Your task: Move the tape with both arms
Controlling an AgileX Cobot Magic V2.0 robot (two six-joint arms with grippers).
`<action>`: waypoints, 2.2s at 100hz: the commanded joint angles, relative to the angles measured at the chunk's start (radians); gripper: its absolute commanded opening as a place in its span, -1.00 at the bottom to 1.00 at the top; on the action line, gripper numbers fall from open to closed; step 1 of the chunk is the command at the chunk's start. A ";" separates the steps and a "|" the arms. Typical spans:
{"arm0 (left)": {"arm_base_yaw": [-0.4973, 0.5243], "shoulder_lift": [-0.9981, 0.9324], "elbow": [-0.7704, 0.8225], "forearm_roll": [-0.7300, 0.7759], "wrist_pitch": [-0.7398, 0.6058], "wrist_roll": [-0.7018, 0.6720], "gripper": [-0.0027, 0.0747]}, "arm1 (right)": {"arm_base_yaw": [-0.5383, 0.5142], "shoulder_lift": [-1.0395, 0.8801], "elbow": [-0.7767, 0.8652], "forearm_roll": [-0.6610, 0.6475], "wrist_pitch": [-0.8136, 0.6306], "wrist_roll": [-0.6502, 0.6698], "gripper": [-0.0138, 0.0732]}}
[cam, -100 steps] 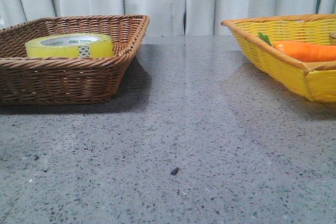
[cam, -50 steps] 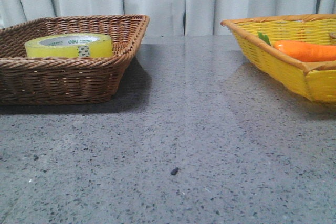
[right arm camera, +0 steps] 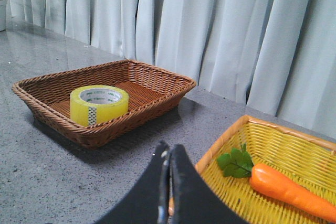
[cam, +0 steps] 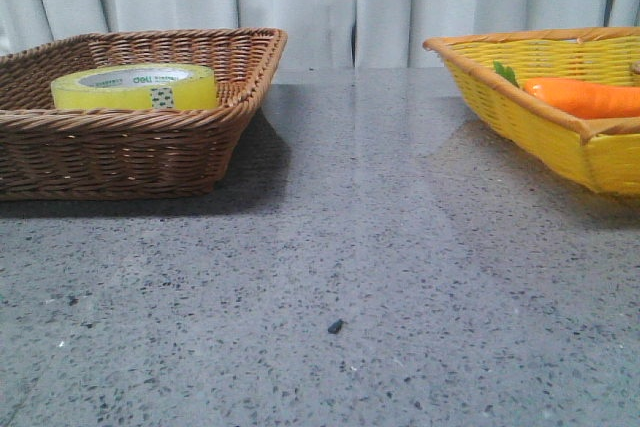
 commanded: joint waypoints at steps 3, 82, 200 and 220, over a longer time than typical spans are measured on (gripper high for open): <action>0.075 -0.068 0.024 0.011 -0.085 -0.014 -0.99 | -0.002 0.013 -0.026 -0.016 -0.074 -0.005 -0.85; 0.225 -0.139 0.039 0.002 0.343 -0.007 -0.99 | -0.002 0.013 -0.026 -0.016 -0.074 -0.005 -0.85; 0.225 -0.139 0.039 0.002 0.343 -0.007 -0.99 | -0.572 -0.116 0.417 0.204 -0.564 -0.005 -0.85; 0.225 -0.139 0.039 0.002 0.343 -0.007 -0.99 | -0.681 -0.158 0.494 0.211 -0.444 -0.005 -0.85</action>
